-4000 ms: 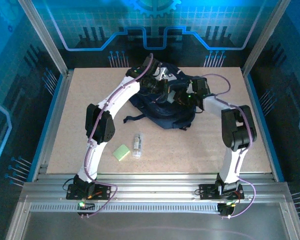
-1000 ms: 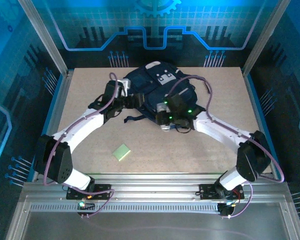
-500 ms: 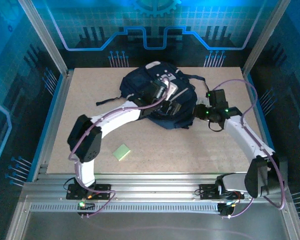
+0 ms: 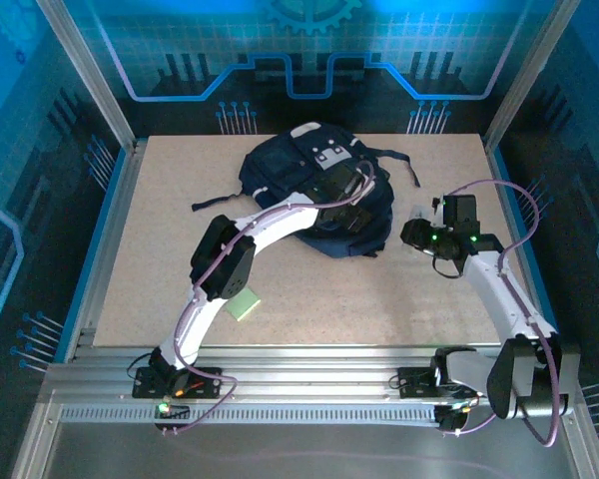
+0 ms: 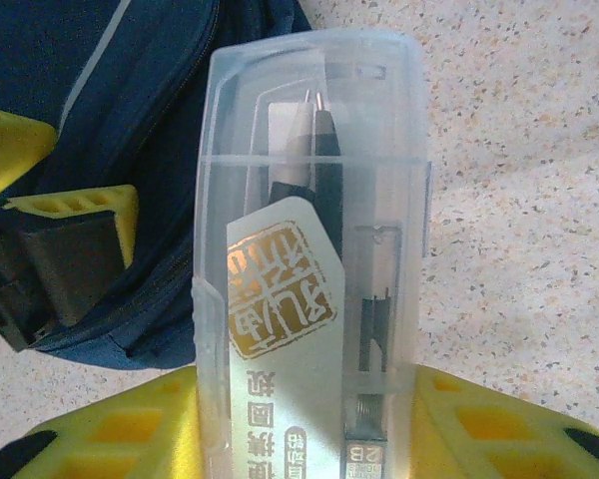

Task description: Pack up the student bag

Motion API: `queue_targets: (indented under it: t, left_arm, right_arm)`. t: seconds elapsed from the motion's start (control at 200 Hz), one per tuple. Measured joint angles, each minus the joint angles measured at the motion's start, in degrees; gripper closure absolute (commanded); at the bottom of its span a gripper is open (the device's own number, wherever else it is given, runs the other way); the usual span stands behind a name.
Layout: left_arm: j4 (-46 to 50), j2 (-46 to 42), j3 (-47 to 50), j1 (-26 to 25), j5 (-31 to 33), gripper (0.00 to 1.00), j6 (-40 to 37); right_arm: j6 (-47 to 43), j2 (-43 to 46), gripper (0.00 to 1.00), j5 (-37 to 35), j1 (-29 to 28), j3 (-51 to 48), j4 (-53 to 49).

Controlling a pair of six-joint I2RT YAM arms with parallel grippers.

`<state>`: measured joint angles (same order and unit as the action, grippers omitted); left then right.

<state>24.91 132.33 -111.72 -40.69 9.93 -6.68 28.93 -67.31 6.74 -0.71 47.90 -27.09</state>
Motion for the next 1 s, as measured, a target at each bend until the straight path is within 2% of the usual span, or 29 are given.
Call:
queue_targets:
  t: [0.07, 0.24, 0.27, 0.325, 0.545, 0.76, 0.996]
  left_arm:
    - [0.8, 0.5, -0.2, 0.0, 0.7, 0.32, -0.5]
    - [1.6, 0.8, -0.4, 0.0, 1.3, 0.64, -1.2]
    - [1.7, 0.8, -0.4, 0.0, 1.3, 0.74, -1.3]
    - [1.9, 0.8, -0.9, 0.1, 1.8, 1.00, -1.1]
    - [5.3, 0.8, -4.9, 0.9, 1.1, 1.00, -0.8]
    - [8.0, -0.7, -7.0, 4.2, -6.7, 1.00, 3.6]
    - [11.5, -1.4, -13.3, 7.1, -12.3, 1.00, 9.7]
  right_arm:
    - [0.2, -0.5, 0.55, 0.8, 0.0, 0.0, 0.8]
    - [0.7, -1.7, 0.56, 2.3, 0.0, 0.0, 2.4]
    - [0.9, -2.0, 0.56, 2.7, 0.0, 0.0, 2.8]
    - [1.4, -2.5, 0.56, 3.2, 0.0, 0.0, 3.4]
    - [3.2, -6.1, 0.54, 4.7, 0.0, 0.9, 5.3]
    - [6.0, -11.5, 0.56, 5.9, -1.3, 5.7, 8.8]
    - [14.6, -20.0, 0.58, 5.9, -3.3, 9.8, 15.3]
